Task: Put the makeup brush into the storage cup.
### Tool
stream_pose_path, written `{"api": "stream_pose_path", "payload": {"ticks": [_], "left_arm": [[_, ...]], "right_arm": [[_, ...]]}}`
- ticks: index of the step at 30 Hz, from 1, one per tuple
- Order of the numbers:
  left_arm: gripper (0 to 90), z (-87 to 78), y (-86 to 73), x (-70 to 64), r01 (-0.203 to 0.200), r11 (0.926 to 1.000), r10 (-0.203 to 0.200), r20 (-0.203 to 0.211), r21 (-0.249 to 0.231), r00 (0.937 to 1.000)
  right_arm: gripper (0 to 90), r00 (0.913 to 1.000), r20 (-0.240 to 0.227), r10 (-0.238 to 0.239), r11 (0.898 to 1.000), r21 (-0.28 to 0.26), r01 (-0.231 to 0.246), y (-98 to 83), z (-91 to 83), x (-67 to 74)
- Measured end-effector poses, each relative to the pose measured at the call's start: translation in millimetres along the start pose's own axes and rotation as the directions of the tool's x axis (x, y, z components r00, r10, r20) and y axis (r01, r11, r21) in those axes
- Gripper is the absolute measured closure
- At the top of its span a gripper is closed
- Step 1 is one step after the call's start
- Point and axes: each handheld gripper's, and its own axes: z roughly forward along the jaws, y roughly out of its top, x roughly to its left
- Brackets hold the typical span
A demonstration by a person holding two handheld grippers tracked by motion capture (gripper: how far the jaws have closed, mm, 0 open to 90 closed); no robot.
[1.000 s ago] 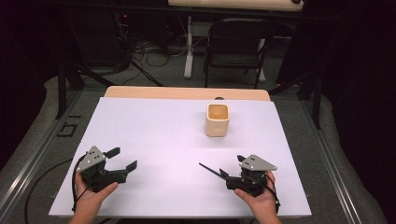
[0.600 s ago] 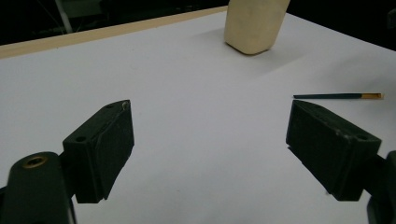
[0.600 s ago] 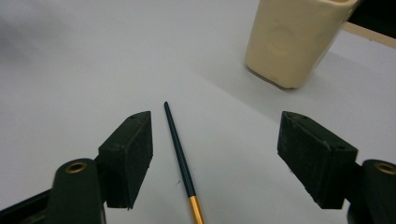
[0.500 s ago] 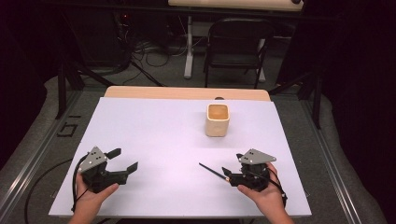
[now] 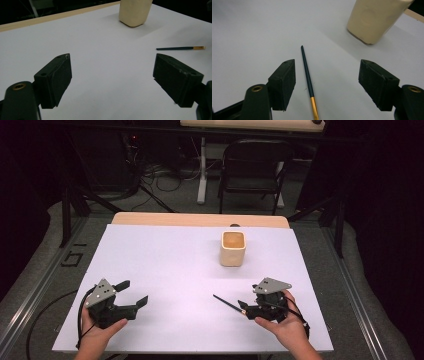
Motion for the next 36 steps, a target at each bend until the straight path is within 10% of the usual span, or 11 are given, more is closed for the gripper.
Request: {"api": "stream_pose_path", "payload": {"ticks": [27, 36], "left_arm": [[15.7, 1.8, -0.8, 0.5, -0.011, 0.9998, 0.011, -0.001, 0.015, 0.9999], [15.7, 2.1, -0.8, 0.5, -0.014, 0.9997, 0.014, 0.000, 0.020, 0.9999]], "right_arm": [[33.4, 0.9935, -0.086, -0.075, 0.984, 0.153, 0.087, 19.9, 15.1, -0.3], [35.7, 0.9894, -0.113, -0.091, 0.964, 0.241, 0.116, 25.9, 17.5, -3.1]]}}
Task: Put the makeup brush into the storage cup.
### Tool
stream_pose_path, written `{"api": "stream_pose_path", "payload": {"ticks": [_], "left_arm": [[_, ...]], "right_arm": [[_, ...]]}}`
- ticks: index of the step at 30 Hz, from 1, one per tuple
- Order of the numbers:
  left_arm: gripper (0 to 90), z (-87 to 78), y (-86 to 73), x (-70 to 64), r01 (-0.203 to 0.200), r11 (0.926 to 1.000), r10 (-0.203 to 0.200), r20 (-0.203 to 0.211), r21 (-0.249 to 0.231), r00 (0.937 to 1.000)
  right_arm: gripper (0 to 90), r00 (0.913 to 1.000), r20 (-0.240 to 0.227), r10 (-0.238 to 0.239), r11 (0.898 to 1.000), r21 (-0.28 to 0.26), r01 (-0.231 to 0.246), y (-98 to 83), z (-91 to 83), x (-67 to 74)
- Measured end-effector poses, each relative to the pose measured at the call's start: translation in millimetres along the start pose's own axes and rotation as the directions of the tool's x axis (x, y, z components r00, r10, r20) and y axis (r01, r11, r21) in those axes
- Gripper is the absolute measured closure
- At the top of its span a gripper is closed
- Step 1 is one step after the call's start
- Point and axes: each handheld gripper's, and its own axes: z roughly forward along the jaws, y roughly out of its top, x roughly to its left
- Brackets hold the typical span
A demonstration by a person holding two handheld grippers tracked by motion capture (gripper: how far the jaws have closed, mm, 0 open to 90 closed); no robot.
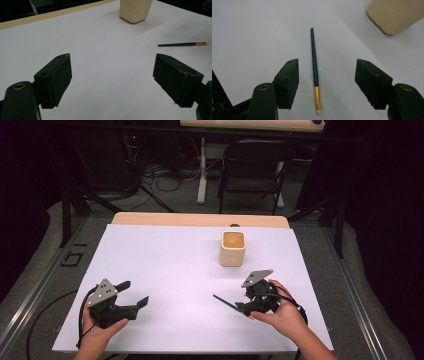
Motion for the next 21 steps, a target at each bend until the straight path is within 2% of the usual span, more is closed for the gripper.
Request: {"api": "stream_pose_path", "payload": {"ticks": [1, 3, 5, 7, 8, 12, 13, 14, 16, 18, 19, 21], "left_arm": [[15.7, 0.1, 0.0, 0.0, 0.000, 1.0000, 0.000, 0.000, 0.000, 1.0000], [15.7, 0.3, -0.1, 0.1, 0.001, 1.0000, -0.001, 0.001, 0.001, 1.0000], [15.7, 0.5, -0.2, 0.2, -0.001, 1.0000, 0.001, 0.002, 0.002, 1.0000], [15.7, 1.0, -0.3, 0.0, -0.001, 1.0000, 0.001, 0.003, 0.004, 1.0000], [15.8, 1.2, -0.3, -0.1, -0.002, 1.0000, 0.002, 0.005, 0.006, 1.0000], [15.8, 1.5, -0.3, -0.2, -0.004, 1.0000, 0.004, 0.006, 0.009, 1.0000], [15.8, 1.6, -0.4, -0.2, -0.003, 1.0000, 0.003, 0.007, 0.009, 1.0000], [15.8, 1.7, -0.5, -0.2, -0.002, 1.0000, 0.002, 0.007, 0.008, 1.0000], [15.8, 1.8, -0.6, -0.2, -0.002, 1.0000, 0.002, 0.007, 0.009, 1.0000], [15.8, 1.8, -0.6, -0.2, -0.002, 1.0000, 0.002, 0.008, 0.010, 1.0000], [15.8, 1.8, -0.6, -0.5, -0.003, 0.9999, 0.003, 0.008, 0.012, 1.0000], [15.8, 1.9, -0.6, -0.7, -0.003, 0.9999, 0.003, 0.005, 0.013, 1.0000]], "right_arm": [[35.7, 1.0000, -0.003, -0.004, 1.000, 0.016, 0.004, 1.2, 0.6, -0.4], [35.7, 1.0000, -0.004, -0.007, 1.000, 0.005, 0.007, 1.4, 2.4, -0.4], [35.7, 0.9999, -0.006, -0.015, 0.999, 0.035, 0.015, 3.3, 2.3, -0.7], [35.8, 0.9999, -0.007, -0.010, 1.000, 0.016, 0.010, 4.0, 5.2, -0.4], [35.7, 0.9997, -0.013, -0.020, 0.998, 0.053, 0.021, 6.2, 4.6, -1.3], [35.8, 0.9997, -0.014, -0.019, 0.998, 0.052, 0.019, 7.7, 7.8, -0.8], [35.7, 0.9994, -0.021, -0.026, 0.995, 0.098, 0.028, 9.6, 6.0, -1.3], [35.7, 0.9994, -0.024, -0.024, 0.996, 0.083, 0.026, 9.6, 7.8, -1.2], [35.7, 0.9989, -0.032, -0.034, 0.990, 0.133, 0.038, 12.9, 8.6, -2.1], [35.7, 0.9989, -0.035, -0.033, 0.993, 0.114, 0.036, 12.6, 11.4, -1.9], [35.7, 0.9985, -0.045, -0.032, 0.984, 0.175, 0.040, 15.6, 10.2, -2.3], [35.7, 0.9984, -0.046, -0.034, 0.980, 0.193, 0.042, 16.9, 12.0, -2.3]]}}
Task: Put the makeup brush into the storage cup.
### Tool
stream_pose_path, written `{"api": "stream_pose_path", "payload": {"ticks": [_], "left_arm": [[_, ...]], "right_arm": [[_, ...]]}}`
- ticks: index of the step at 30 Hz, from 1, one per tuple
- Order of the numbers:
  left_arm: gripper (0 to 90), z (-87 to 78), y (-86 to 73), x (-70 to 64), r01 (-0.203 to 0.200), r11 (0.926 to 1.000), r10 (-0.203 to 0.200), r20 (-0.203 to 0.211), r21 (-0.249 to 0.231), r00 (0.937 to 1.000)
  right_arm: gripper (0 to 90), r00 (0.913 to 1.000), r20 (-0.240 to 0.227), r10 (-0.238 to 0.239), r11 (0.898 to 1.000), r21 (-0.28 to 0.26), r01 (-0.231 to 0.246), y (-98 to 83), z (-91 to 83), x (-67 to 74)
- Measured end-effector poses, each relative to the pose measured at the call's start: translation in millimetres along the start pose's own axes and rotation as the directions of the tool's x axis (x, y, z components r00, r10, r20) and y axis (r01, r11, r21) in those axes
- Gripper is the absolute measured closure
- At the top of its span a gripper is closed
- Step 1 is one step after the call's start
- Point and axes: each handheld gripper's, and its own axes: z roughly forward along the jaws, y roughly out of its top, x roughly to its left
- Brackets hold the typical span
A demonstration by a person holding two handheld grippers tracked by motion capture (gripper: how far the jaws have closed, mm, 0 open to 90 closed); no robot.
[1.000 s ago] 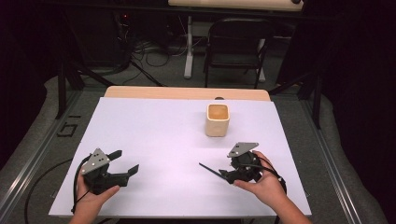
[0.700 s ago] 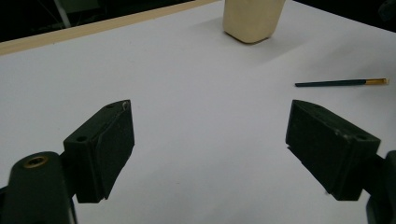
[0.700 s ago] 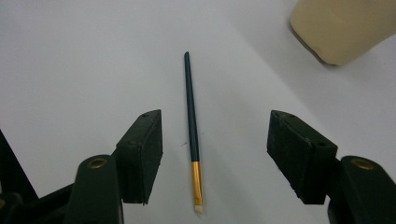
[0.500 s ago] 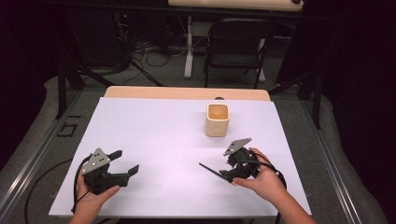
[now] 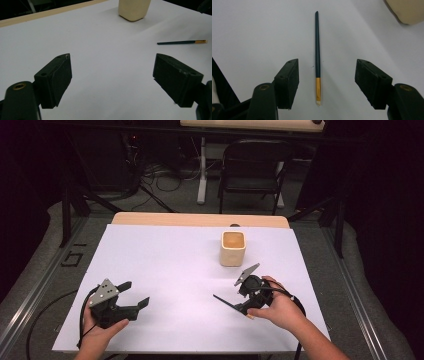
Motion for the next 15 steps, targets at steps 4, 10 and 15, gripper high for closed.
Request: {"api": "stream_pose_path", "payload": {"ticks": [4, 10, 15], "left_arm": [[15.8, 0.2, -0.1, 0.1, -0.001, 1.0000, 0.001, 0.000, 0.002, 1.0000], [15.8, 0.7, -0.4, 0.3, -0.002, 1.0000, 0.002, 0.003, 0.006, 1.0000], [15.8, 1.4, -0.7, 0.0, -0.003, 1.0000, 0.003, 0.003, 0.008, 1.0000]], "right_arm": [[36.4, 0.9996, -0.029, -0.001, 0.998, 0.061, 0.003, 3.2, 2.1, -3.4], [38.1, 0.9973, -0.068, 0.026, 0.987, 0.160, -0.015, 7.4, 4.7, -10.6], [39.4, 0.9945, -0.091, 0.051, 0.969, 0.245, -0.028, 9.4, 9.8, -19.5]]}}
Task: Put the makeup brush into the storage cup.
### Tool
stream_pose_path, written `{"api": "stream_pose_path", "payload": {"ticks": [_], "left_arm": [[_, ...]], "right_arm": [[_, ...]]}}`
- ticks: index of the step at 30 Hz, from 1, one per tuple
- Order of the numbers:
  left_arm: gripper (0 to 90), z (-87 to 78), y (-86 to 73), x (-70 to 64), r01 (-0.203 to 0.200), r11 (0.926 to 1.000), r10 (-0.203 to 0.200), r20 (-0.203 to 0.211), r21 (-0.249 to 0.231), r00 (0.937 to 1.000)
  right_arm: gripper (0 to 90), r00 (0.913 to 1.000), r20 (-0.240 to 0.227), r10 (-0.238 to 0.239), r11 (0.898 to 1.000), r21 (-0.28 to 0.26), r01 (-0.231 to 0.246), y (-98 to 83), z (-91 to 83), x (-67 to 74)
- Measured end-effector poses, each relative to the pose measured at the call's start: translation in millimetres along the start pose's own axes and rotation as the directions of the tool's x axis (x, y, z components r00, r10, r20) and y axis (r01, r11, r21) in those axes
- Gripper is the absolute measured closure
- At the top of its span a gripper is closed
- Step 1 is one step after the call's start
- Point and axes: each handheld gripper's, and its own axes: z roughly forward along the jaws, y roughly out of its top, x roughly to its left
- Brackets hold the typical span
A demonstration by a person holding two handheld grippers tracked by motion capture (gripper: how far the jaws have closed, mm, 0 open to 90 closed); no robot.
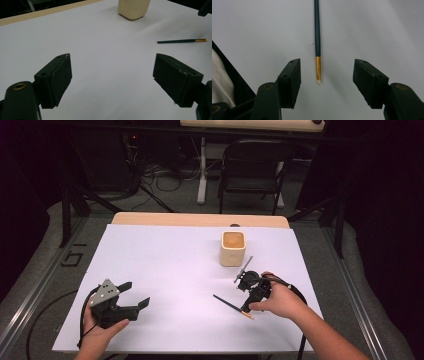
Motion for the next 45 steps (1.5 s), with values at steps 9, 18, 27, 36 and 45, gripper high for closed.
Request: {"api": "stream_pose_path", "payload": {"ticks": [9, 18, 27, 36, 45], "left_arm": [[15.8, 1.1, -0.2, -0.6, -0.005, 1.0000, 0.005, 0.003, 0.006, 1.0000], [15.9, 1.6, -0.3, -0.8, -0.006, 0.9999, 0.006, 0.005, 0.009, 1.0000], [16.0, 1.9, -0.5, -0.7, -0.010, 0.9999, 0.010, 0.006, 0.013, 0.9999], [16.0, 2.6, -0.6, -1.6, -0.013, 0.9998, 0.013, 0.004, 0.016, 0.9999], [16.0, 3.2, -0.9, -1.4, -0.017, 0.9997, 0.017, 0.009, 0.019, 0.9998]], "right_arm": [[44.8, 0.9964, -0.045, 0.071, 0.991, 0.118, -0.066, 5.4, 4.7, -9.5], [54.7, 0.9971, -0.053, 0.054, 0.986, 0.159, -0.045, 12.9, 6.6, -9.7], [62.3, 0.9982, -0.053, 0.027, 0.985, 0.173, -0.018, 16.8, 14.2, -6.0], [70.1, 0.9985, -0.054, 0.013, 0.987, 0.162, -0.004, 18.9, 19.8, -3.9], [75.5, 0.9989, -0.046, -0.007, 0.983, 0.184, 0.015, 20.0, 25.4, -2.2]]}}
